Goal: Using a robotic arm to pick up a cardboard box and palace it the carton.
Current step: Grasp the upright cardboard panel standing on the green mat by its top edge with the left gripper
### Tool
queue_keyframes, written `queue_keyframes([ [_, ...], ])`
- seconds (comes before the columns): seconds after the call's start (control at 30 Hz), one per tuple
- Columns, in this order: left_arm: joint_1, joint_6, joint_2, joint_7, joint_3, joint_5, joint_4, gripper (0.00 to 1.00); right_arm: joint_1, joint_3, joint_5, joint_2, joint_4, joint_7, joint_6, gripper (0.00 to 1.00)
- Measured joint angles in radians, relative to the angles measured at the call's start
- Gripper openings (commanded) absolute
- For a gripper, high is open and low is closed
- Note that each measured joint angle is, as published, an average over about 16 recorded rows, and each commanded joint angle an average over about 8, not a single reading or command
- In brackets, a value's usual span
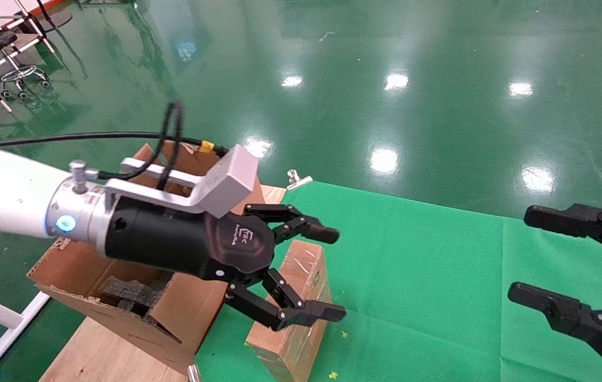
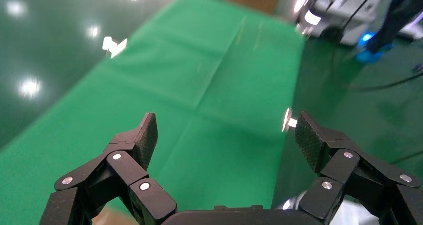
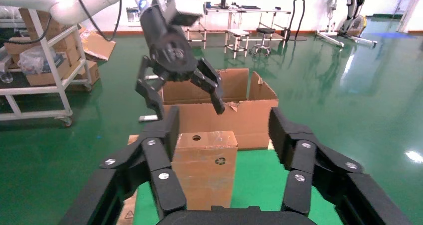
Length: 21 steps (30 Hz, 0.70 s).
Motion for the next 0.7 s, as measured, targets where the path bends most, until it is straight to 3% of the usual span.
queue_keyframes([
  [0.3,-0.104,0.014,0.006,-0.101,0.107,0.119,0.017,1.00,0.000,0.000,0.000,0.000,0.000,0.000,0.000,0.00],
  [0.7,-0.182,0.006,0.016,-0.213,0.174,0.192,0.025,1.00,0.000,0.000,0.000,0.000,0.000,0.000,0.000,0.00],
])
